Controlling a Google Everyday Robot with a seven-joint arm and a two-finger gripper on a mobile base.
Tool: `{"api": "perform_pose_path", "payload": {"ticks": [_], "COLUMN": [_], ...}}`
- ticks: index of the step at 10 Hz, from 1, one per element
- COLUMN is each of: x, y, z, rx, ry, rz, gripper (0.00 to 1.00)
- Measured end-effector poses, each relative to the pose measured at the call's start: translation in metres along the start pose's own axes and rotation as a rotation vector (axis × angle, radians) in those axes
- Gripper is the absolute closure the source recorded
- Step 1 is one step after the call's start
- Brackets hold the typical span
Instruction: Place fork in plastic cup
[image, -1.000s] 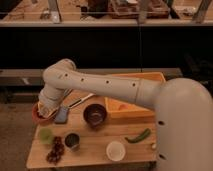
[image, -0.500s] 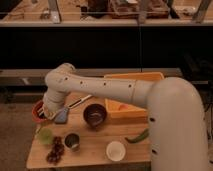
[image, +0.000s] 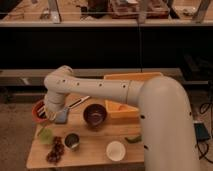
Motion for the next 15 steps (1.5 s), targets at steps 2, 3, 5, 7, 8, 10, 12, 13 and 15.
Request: {"api": "perform_pose_path", "payload": {"ticks": [2,3,5,7,8,10,12,13,15], "x": [-0.002,-0.001,0.0,0.007,0.007,0.009,0.011,0.01,0.001], "y": [-0.002,-0.001,0.003,0.009,0.009,0.011,0.013,0.012,0.008], "z": [0.008,0.011,0.02,0.027,0.03,0.036,0.038,0.037,0.034], "rx": [-0.02,-0.031,-0.06,-0.082,-0.091,-0.112,-0.125,-0.129,-0.137], "ry": [0.016,0.031,0.055,0.068,0.069,0.068,0.076,0.084,0.094], "rz": [-0.004,-0.002,0.007,0.022,0.021,0.026,0.027,0.022,0.004], "gripper": [0.85,0.85,0.85,0.85,0.84,0.72,0.53,0.43,0.2]}}
